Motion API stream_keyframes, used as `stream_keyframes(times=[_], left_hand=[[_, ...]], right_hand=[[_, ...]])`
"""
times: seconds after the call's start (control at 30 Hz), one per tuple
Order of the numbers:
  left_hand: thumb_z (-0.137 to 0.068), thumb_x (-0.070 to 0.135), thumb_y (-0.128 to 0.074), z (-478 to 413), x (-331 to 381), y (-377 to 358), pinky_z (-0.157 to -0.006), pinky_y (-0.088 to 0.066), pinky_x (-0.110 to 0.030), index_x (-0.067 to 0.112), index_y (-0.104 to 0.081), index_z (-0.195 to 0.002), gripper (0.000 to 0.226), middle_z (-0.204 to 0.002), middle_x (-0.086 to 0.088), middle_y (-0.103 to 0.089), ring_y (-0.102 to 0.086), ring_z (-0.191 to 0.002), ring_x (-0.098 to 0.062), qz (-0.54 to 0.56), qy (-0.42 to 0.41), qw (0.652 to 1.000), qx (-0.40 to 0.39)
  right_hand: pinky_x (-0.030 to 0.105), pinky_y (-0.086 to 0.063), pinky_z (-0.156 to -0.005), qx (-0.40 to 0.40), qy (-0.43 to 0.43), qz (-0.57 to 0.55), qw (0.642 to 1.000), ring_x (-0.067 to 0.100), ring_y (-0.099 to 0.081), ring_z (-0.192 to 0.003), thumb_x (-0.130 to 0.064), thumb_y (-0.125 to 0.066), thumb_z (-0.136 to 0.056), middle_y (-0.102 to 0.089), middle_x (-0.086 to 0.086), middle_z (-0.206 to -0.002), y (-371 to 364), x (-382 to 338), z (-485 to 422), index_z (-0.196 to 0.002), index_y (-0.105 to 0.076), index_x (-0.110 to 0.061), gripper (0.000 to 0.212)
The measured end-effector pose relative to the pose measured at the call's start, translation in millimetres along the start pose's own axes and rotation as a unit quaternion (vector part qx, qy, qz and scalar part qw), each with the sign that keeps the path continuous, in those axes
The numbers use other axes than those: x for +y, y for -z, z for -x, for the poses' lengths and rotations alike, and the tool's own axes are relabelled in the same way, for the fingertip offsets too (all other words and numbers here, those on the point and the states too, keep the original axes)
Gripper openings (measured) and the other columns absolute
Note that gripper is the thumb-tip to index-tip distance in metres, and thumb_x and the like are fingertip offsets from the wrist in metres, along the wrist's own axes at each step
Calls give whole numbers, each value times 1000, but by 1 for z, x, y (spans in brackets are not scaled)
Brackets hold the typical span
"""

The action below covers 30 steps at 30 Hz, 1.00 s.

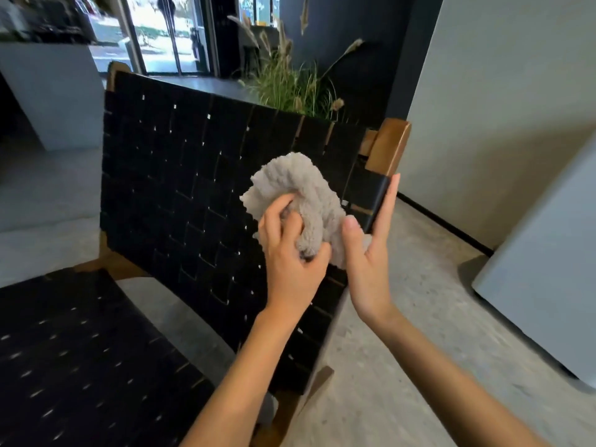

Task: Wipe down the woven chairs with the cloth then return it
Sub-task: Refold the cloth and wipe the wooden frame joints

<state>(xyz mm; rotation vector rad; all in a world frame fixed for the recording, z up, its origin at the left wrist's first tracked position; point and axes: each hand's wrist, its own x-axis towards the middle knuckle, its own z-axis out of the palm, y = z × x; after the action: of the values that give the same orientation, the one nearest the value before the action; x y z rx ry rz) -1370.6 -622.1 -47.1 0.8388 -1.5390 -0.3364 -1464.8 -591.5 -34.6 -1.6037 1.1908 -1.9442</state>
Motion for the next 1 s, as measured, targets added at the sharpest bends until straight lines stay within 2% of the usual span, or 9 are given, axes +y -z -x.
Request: stream_keyframes(times=[0.1,0.2,0.27,0.43,0.6,0.67,0.83,0.93,1.0], left_hand=[[-79,27,-57,36,-31,11,-101,-43,-34,12,-54,-100,25,-131,-5,-39,-43,-118,-26,-28,-9,1000,-8],[-77,30,-57,67,-59,25,-102,-31,-12,19,-51,-99,25,-131,0,-37,-36,-120,-18,-52,-10,997,-49],[-74,26,-62,87,-75,36,-102,-28,-9,15,-54,-95,25,-131,0,-38,-34,-119,-16,-69,-9,995,-76],[-71,14,-74,122,-99,55,-104,-24,-7,9,-60,-96,29,-134,-3,-34,-27,-123,-14,-90,17,987,-132],[-69,1,-78,155,-113,66,-98,-27,-5,8,-56,-104,42,-140,-4,-22,-21,-130,-16,-99,75,976,-177],[-69,1,-78,163,-113,68,-94,-26,0,10,-54,-108,46,-140,-3,-20,-16,-130,-10,-110,87,973,-183],[-78,5,-69,160,-99,68,-108,-38,-42,14,-31,-135,69,-145,-9,-21,-23,-129,-9,-67,128,979,-141],[-85,44,-53,139,-86,52,-112,-30,-45,42,-13,-128,59,-153,-4,-8,-14,-142,-19,-40,40,991,-120],[-89,46,-48,128,-79,41,-114,-25,-46,24,-23,-120,46,-155,2,-3,0,-146,-15,-33,7,992,-118]], right_hand=[[53,-37,-108,18,-6,38,999,35,-40,-132,-37,-53,-93,-21,5,-157,-6,10,17,-144,3,-53,77],[46,-21,-118,27,-7,65,998,20,-26,-141,-29,-56,-96,-9,1,-161,-7,11,24,-147,5,-44,81],[46,-15,-120,27,-11,64,997,11,-12,-147,-22,-56,-97,0,-7,-162,-7,9,26,-146,6,-42,81],[46,-18,-120,21,-48,57,997,13,-16,-146,-20,-53,-98,-1,-6,-161,-10,1,30,-149,10,-34,82],[3,-24,-104,17,-59,60,996,-20,-23,-129,-15,-51,-99,-3,-14,-155,-10,1,29,-151,10,-25,81],[-1,-22,-100,21,-65,63,996,-20,-23,-127,-15,-51,-99,-1,-12,-157,-11,1,29,-151,9,-25,81],[0,-23,-102,17,-64,53,996,-6,-20,-136,-15,-51,-99,2,-7,-160,-11,0,30,-151,11,-24,82],[-3,-23,-98,15,-52,70,996,-23,-23,-126,-14,-51,-99,-5,-19,-151,-11,1,30,-151,11,-22,82],[-5,-23,-94,13,-52,81,995,-33,-22,-118,-14,-51,-99,-7,-29,-143,-10,2,30,-151,11,-22,82]])
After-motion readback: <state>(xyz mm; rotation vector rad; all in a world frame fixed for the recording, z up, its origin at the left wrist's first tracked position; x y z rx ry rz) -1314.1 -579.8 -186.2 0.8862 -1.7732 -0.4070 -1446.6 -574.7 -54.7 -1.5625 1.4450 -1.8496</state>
